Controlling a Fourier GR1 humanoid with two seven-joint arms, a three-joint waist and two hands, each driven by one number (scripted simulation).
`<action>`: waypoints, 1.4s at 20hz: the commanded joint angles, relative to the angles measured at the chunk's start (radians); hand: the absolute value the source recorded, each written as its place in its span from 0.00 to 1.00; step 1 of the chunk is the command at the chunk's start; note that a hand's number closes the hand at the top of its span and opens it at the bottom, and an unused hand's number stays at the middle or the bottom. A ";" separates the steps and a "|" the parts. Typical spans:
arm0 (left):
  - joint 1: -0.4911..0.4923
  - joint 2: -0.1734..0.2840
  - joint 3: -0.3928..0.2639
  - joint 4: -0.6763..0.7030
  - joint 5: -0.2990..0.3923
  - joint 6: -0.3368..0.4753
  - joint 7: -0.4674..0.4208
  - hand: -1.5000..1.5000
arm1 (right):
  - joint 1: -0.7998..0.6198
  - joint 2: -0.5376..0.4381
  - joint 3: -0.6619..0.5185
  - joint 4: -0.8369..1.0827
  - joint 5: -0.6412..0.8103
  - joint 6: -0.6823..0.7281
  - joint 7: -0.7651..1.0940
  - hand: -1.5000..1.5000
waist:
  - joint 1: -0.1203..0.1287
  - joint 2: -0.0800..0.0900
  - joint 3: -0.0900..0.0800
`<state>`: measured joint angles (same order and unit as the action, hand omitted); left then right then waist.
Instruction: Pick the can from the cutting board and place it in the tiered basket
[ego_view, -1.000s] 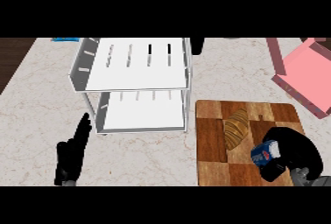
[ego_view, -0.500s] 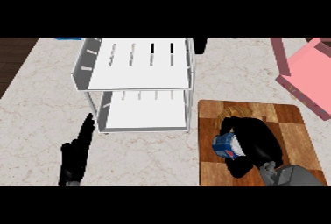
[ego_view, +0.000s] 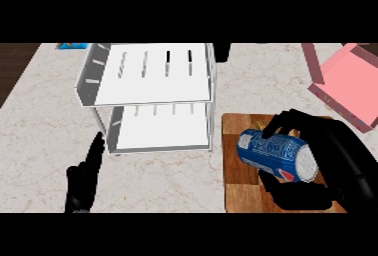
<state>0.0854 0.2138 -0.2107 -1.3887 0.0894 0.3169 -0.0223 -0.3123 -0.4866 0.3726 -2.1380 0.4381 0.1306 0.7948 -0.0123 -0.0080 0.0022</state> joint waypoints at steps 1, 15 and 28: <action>-0.037 0.016 0.024 0.020 -0.003 0.001 0.049 0.50 | -0.090 -0.049 -0.139 -0.161 -0.077 0.075 0.062 1.00 | 0.001 0.004 -0.003; -0.002 -0.005 0.023 -0.028 -0.040 -0.021 0.042 0.50 | -0.581 0.131 -0.113 0.162 -0.018 0.132 0.261 1.00 | 0.031 0.008 -0.004; -0.028 -0.040 0.038 0.012 -0.053 -0.043 0.027 0.50 | -0.708 0.317 -0.088 0.551 0.099 0.095 0.077 1.00 | 0.021 0.009 -0.003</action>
<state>0.0677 0.1826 -0.1836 -1.4039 0.0357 0.2867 0.0234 -1.0308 -0.2182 0.2486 -1.6492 0.5000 0.2294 0.9103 0.0147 0.0004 0.0001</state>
